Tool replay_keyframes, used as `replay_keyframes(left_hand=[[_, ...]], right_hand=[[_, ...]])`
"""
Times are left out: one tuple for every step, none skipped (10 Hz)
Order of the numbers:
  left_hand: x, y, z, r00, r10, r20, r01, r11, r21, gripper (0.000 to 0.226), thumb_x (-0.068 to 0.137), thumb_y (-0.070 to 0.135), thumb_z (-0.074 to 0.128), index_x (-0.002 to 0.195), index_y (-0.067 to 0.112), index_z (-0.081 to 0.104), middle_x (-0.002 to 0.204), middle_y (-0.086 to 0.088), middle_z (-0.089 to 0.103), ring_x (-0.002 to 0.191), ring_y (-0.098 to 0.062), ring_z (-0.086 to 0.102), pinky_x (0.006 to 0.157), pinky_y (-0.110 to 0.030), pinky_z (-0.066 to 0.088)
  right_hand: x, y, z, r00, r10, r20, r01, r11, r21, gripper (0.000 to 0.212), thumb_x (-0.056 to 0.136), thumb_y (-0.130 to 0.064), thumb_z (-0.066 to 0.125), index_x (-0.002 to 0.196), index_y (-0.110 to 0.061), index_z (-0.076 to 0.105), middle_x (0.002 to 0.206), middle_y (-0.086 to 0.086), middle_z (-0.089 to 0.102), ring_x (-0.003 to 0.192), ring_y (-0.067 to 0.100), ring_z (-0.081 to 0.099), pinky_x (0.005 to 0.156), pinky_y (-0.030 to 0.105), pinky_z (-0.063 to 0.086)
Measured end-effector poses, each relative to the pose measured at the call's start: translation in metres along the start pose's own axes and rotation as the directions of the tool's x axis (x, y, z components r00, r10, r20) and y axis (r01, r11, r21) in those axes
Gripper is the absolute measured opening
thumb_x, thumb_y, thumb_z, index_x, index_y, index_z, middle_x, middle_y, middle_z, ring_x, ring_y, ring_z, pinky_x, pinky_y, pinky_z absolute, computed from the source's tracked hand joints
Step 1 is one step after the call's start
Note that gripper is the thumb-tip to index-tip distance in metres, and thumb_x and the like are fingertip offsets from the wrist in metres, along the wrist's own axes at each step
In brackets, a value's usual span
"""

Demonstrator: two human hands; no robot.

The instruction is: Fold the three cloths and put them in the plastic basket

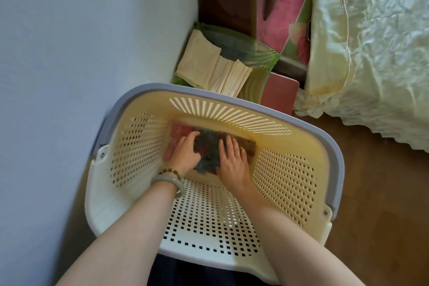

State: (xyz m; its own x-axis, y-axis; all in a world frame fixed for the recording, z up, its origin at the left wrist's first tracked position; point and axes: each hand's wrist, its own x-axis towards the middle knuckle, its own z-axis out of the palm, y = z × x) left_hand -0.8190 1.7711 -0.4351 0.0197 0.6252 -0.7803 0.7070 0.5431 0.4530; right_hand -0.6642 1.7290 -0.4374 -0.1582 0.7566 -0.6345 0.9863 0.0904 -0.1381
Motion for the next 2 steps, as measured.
replay_keyframes(left_hand=[[-0.0112,0.0059,0.0042,0.985,-0.003,0.172,-0.032,0.978,0.204,0.087,0.081,0.002,0.053,0.150,0.029,0.009,0.151,-0.005,0.018,0.138,-0.027,0.024,0.108,-0.040,0.030],[-0.0106,0.0133,-0.0028,0.980,-0.049,0.191,0.022,0.990,0.139,0.092,0.080,0.004,0.057,0.150,0.028,0.004,0.154,-0.006,0.011,0.141,-0.028,0.019,0.112,-0.044,0.027]], right_hand=[[-0.0041,-0.0001,-0.0043,0.998,-0.012,0.057,0.014,0.999,-0.042,0.074,0.098,-0.036,0.039,0.149,-0.008,-0.007,0.159,0.015,-0.007,0.146,0.030,-0.001,0.116,0.046,0.011],[-0.0024,0.0009,-0.0135,0.997,-0.010,0.077,0.009,1.000,0.020,0.079,0.094,-0.039,0.047,0.150,-0.012,-0.003,0.159,0.013,-0.004,0.146,0.029,0.003,0.114,0.044,0.019]])
